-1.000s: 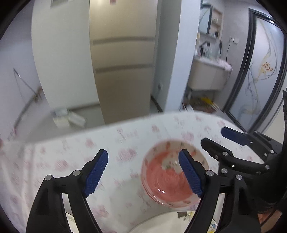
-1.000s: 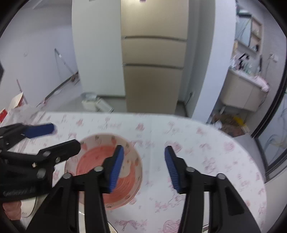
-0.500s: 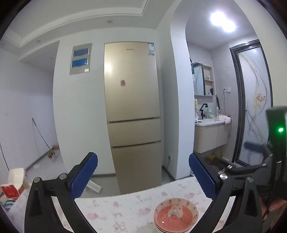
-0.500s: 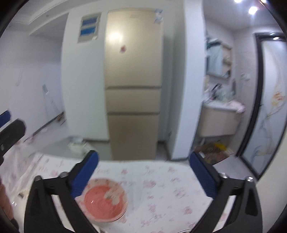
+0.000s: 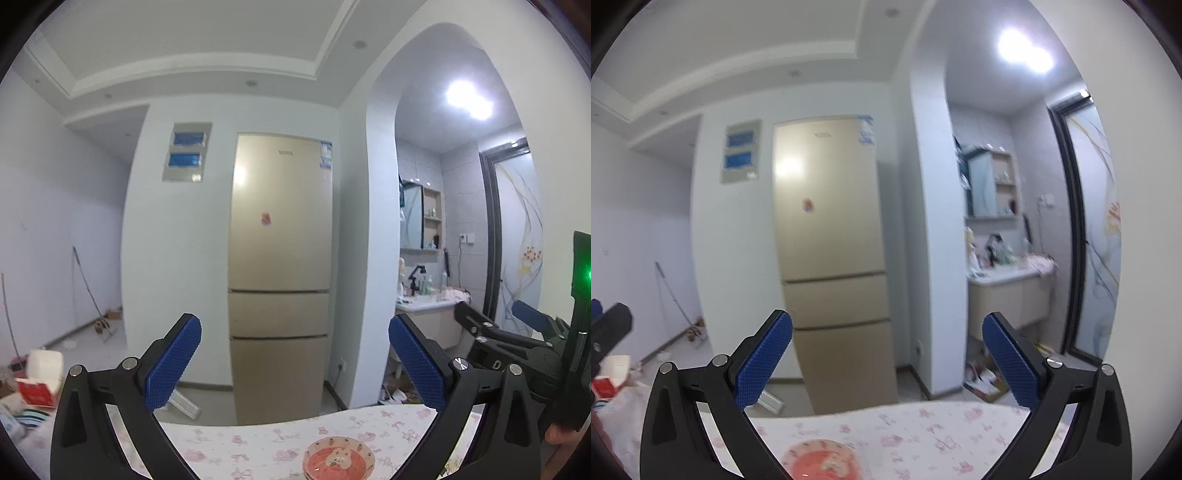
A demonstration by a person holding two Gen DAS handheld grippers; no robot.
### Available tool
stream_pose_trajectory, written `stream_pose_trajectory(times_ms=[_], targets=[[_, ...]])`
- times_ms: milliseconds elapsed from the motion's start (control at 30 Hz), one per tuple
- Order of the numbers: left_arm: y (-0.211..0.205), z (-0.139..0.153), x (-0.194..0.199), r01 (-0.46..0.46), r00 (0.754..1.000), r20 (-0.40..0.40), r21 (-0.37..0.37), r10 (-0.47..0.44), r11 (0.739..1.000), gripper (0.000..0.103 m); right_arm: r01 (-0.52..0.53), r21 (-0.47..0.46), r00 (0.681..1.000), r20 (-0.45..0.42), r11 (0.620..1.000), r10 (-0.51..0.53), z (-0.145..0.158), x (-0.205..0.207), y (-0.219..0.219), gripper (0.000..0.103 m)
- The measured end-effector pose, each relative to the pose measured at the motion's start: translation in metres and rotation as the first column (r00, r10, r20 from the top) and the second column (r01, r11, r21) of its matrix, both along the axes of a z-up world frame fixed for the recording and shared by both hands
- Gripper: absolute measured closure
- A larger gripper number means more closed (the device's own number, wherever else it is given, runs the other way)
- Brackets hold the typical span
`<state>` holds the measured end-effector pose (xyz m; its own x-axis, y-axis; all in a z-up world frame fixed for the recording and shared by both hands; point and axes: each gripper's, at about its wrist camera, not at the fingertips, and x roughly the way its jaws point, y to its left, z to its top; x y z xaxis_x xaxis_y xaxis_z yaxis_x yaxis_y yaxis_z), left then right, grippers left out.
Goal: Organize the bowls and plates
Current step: 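Raise both open tools and move them over the white cartoon plates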
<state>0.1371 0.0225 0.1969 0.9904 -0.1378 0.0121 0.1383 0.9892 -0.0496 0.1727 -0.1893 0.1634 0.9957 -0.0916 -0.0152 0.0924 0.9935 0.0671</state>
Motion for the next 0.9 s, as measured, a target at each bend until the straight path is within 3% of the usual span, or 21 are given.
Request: stream_pose_trajectory(times_ms=[100, 167, 233, 300, 367, 433, 533, 600, 733, 833, 900], targets=[[0.016, 0.012, -0.049, -0.08, 0.993, 0.089, -0.024, 0.081, 0.997, 0.0, -0.013, -0.022, 1.0, 0.009, 1.0, 0.013, 0.018, -0.014, 0.019, 0.0], [0.024, 0.016, -0.08, -0.154, 0.974, 0.167, -0.018, 0.155, 0.988, 0.0, -0.017, 0.015, 0.999, 0.035, 1.0, 0.016, 0.024, -0.027, 0.029, 0.0], [0.03, 0.017, -0.104, -0.237, 0.944, 0.232, -0.009, 0.233, 0.971, 0.0, -0.121, 0.039, 0.989, 0.092, 0.992, 0.117, 0.023, -0.039, 0.034, 0.0], [0.04, 0.017, -0.119, -0.251, 0.941, 0.24, 0.012, 0.241, 0.968, 0.0, -0.189, 0.097, 0.981, 0.055, 0.977, 0.184, 0.022, -0.042, 0.037, 0.0], [0.055, 0.013, -0.13, -0.266, 0.942, 0.208, -0.01, 0.262, 0.964, 0.0, -0.178, 0.132, 0.984, 0.01, 0.975, 0.178, 0.017, -0.042, 0.043, 0.0], [0.067, 0.006, -0.135, -0.288, 0.94, 0.183, -0.03, 0.288, 0.957, 0.0, -0.147, 0.105, 0.989, 0.0, 0.983, 0.148, 0.011, -0.045, 0.052, 0.0], [0.087, -0.02, -0.146, -0.247, 0.958, 0.158, 0.027, 0.24, 0.969, 0.0, -0.186, 0.053, 0.982, -0.033, 0.981, 0.188, 0.002, -0.049, 0.067, 0.003], [0.097, -0.038, -0.14, -0.282, 0.955, 0.101, 0.032, 0.277, 0.959, 0.0, -0.239, 0.076, 0.969, -0.04, 0.968, 0.242, -0.006, -0.05, 0.074, 0.003], [0.13, -0.067, -0.131, -0.267, 0.964, -0.008, -0.072, 0.267, 0.961, 0.0, -0.306, 0.143, 0.947, -0.059, 0.941, 0.317, -0.023, -0.052, 0.085, 0.004], [0.147, -0.088, -0.122, -0.324, 0.946, -0.049, -0.104, 0.321, 0.94, 0.0, -0.328, 0.143, 0.942, -0.029, 0.934, 0.335, -0.039, -0.049, 0.099, 0.004], [0.164, -0.105, -0.114, -0.331, 0.943, -0.107, -0.164, 0.317, 0.929, 0.0, -0.33, 0.164, 0.937, -0.058, 0.93, 0.343, -0.055, -0.039, 0.111, 0.004]])
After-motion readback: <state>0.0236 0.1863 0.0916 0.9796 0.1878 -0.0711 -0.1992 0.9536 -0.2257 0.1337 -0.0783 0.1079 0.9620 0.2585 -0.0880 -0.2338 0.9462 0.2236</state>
